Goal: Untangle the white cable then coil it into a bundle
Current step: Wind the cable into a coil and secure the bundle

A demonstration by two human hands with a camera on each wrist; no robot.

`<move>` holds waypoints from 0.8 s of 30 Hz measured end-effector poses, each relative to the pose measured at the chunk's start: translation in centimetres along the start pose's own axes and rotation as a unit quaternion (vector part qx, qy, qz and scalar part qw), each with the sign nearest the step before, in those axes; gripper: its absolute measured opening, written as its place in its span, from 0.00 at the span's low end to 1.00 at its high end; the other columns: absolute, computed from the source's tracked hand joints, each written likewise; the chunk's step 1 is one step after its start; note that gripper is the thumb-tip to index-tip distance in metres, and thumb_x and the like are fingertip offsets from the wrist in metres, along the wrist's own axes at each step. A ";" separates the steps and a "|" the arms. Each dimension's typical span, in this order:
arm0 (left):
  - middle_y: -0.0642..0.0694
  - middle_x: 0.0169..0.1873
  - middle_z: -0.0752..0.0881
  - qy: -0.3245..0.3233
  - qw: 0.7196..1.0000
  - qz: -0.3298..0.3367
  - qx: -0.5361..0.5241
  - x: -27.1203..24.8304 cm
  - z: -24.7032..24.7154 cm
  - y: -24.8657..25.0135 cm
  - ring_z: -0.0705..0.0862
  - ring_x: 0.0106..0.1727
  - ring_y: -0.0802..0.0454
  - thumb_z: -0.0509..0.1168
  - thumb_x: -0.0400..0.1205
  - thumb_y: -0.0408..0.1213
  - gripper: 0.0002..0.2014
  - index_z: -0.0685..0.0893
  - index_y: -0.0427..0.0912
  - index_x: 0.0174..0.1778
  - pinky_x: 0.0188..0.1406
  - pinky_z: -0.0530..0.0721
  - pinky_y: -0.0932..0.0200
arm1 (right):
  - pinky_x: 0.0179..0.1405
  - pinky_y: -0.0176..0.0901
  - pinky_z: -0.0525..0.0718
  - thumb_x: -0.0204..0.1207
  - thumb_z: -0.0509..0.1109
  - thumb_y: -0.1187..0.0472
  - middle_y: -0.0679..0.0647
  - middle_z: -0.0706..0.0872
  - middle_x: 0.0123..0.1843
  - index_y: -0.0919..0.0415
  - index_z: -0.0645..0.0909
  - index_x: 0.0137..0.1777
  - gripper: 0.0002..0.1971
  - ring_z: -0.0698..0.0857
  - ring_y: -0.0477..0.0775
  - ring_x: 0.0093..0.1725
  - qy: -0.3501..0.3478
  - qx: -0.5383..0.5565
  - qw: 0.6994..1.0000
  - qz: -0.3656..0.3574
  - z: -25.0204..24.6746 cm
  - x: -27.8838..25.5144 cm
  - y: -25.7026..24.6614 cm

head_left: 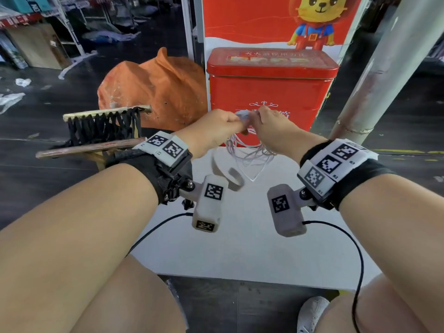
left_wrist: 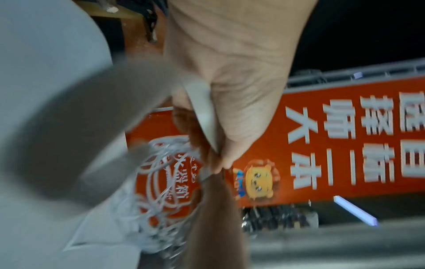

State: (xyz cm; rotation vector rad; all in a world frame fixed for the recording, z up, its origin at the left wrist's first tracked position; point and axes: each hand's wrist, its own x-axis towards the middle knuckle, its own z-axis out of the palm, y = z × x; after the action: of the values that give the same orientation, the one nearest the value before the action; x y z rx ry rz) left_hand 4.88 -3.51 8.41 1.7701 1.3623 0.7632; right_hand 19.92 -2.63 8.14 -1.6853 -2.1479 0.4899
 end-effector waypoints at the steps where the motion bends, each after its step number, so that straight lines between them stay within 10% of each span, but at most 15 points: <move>1: 0.50 0.35 0.84 0.003 1.000 -0.010 -0.010 0.0 -0.3 0.1 0.79 0.39 0.61 0.64 0.84 0.44 0.13 0.87 0.40 0.42 0.39 0.76 0.70 | 0.45 0.47 0.70 0.88 0.45 0.55 0.64 0.78 0.54 0.68 0.73 0.61 0.19 0.79 0.63 0.52 -0.003 -0.013 1.000 -0.001 0.1 0.0 0.3; 9: 0.43 0.37 0.89 0.026 0.940 -0.058 -0.336 -0.2 -2.1 0.9 0.86 0.34 0.55 0.60 0.86 0.35 0.16 0.78 0.38 0.31 0.43 0.85 0.64 | 0.40 0.48 0.74 0.86 0.52 0.58 0.52 0.80 0.42 0.54 0.73 0.46 0.10 0.78 0.57 0.42 -0.060 -0.062 0.994 -0.060 0.3 -0.5 1.5; 14: 0.45 0.31 0.89 0.067 0.927 -0.051 -0.365 0.0 -2.0 0.4 0.85 0.36 0.51 0.60 0.86 0.36 0.17 0.79 0.38 0.30 0.42 0.84 0.61 | 0.57 0.54 0.80 0.84 0.49 0.50 0.54 0.87 0.53 0.52 0.82 0.56 0.19 0.82 0.58 0.53 -0.114 -0.062 0.987 -0.090 -0.1 -1.0 -0.1; 18: 0.42 0.41 0.90 0.042 0.921 -0.050 -0.383 0.0 -2.3 0.5 0.88 0.46 0.47 0.57 0.87 0.42 0.17 0.81 0.36 0.38 0.50 0.86 0.56 | 0.45 0.51 0.83 0.81 0.50 0.37 0.52 0.86 0.40 0.56 0.82 0.48 0.26 0.83 0.55 0.40 -0.054 -0.128 0.983 -0.120 0.0 -1.5 -0.9; 24: 0.46 0.56 0.87 0.025 0.963 -0.047 -0.266 -0.2 -2.7 0.2 0.85 0.58 0.51 0.43 0.84 0.64 0.33 0.85 0.43 0.55 0.59 0.85 0.51 | 0.40 0.43 0.77 0.77 0.66 0.55 0.50 0.87 0.33 0.66 0.87 0.37 0.15 0.79 0.53 0.32 -0.063 0.189 0.979 0.031 0.5 -0.5 -0.4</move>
State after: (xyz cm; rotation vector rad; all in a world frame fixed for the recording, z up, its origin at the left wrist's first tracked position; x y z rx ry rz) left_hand 2.69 -3.15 9.99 1.2623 1.1271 1.0158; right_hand 19.45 -3.21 7.88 -1.5416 -1.9336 0.9778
